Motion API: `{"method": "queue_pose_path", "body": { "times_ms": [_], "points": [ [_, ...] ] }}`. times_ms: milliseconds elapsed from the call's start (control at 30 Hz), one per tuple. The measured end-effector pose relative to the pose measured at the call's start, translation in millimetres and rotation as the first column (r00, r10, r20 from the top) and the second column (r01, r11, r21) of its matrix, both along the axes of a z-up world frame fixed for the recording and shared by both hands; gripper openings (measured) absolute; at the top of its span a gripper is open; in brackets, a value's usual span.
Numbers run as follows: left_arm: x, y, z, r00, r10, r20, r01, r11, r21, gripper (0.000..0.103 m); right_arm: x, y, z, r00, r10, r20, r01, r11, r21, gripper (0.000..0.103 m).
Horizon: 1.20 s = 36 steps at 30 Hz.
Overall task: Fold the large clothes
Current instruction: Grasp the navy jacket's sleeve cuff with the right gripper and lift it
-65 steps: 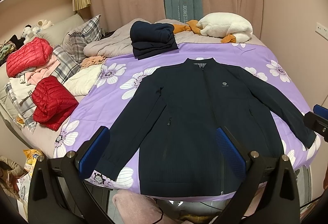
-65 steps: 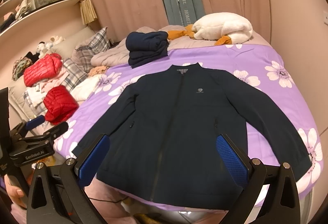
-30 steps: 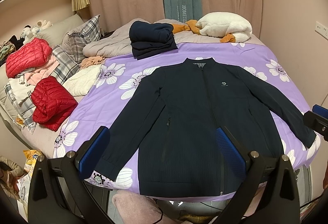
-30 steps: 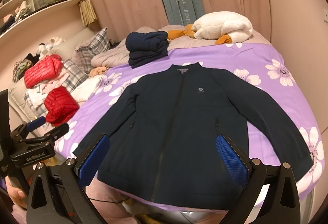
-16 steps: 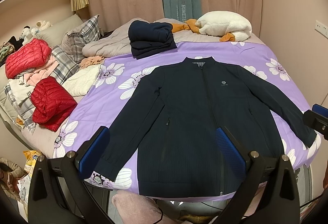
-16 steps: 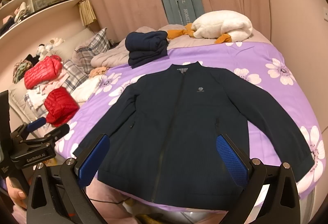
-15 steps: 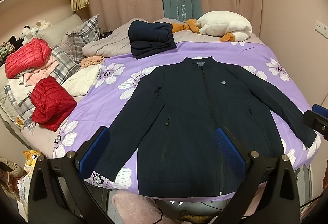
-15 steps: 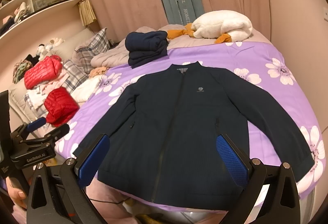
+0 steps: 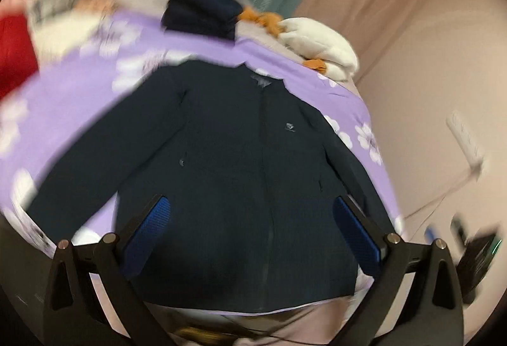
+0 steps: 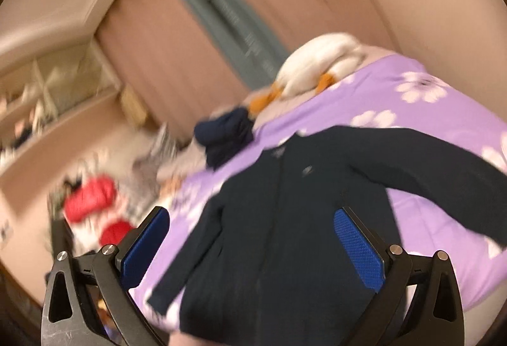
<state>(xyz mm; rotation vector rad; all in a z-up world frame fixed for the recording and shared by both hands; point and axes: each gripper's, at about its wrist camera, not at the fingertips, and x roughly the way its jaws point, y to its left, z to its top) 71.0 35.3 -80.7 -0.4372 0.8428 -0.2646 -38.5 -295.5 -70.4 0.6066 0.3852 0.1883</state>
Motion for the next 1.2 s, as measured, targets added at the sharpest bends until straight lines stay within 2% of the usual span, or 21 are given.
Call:
{"method": "queue_pose_path", "body": {
  "times_ms": [100, 133, 267, 367, 467, 567, 733, 967, 1000, 1067, 1100, 1133, 1200],
  "points": [
    [14, 1, -17, 0.997, 0.076, 0.026, -0.078, 0.994, 0.082, 0.103, -15, -33, -33, 0.996, -0.085, -0.007, 0.085, 0.993, 0.082, 0.103],
    [17, 0, -23, 0.996, 0.077, 0.033, -0.079, 0.994, 0.078, 0.103, -19, -42, -42, 0.994, -0.105, -0.009, 0.105, 0.989, 0.106, 0.103],
    [24, -7, -43, 0.999, 0.032, 0.036, -0.031, 0.999, -0.025, 0.103, -41, -82, -80, 0.975, -0.217, -0.050, 0.222, 0.956, 0.193, 0.103],
    [26, -16, -50, 0.999, -0.001, 0.046, 0.003, 0.999, -0.047, 0.103, -48, -98, -107, 0.958, -0.246, -0.146, 0.276, 0.930, 0.243, 0.103],
    [32, -32, -55, 0.998, -0.036, 0.042, 0.036, 0.999, -0.008, 0.103, -51, -107, -129, 0.914, -0.314, -0.258, 0.368, 0.909, 0.196, 0.103],
    [36, -46, -56, 0.997, -0.064, 0.040, 0.062, 0.997, 0.048, 0.103, -52, -119, -144, 0.872, -0.382, -0.306, 0.442, 0.884, 0.155, 0.103],
    [43, -56, -57, 0.995, -0.088, 0.044, 0.084, 0.993, 0.088, 0.103, -50, -148, -160, 0.855, -0.424, -0.300, 0.488, 0.852, 0.189, 0.103],
    [54, -60, -64, 0.996, -0.083, 0.014, 0.081, 0.991, 0.107, 0.103, -33, -178, -162, 0.817, -0.514, -0.262, 0.559, 0.817, 0.142, 0.103],
    [57, -60, -65, 0.997, -0.080, 0.009, 0.079, 0.991, 0.108, 0.103, -29, -182, -161, 0.809, -0.528, -0.260, 0.571, 0.810, 0.134, 0.099],
    [62, -58, -68, 0.998, -0.069, 0.002, 0.069, 0.992, 0.108, 0.103, -20, -187, -161, 0.789, -0.551, -0.270, 0.592, 0.800, 0.095, 0.073],
    [64, -57, -68, 0.998, -0.063, 0.000, 0.063, 0.992, 0.107, 0.103, -15, -190, -159, 0.776, -0.560, -0.289, 0.600, 0.797, 0.065, 0.050],
    [66, -55, -70, 0.998, -0.058, -0.002, 0.058, 0.993, 0.105, 0.103, -10, -192, -159, 0.765, -0.562, -0.315, 0.604, 0.795, 0.049, 0.032],
    [71, -49, -73, 0.999, -0.045, -0.009, 0.046, 0.994, 0.096, 0.103, -1, -194, -156, 0.758, -0.560, -0.335, 0.607, 0.794, 0.045, 0.023]
  ]
}}
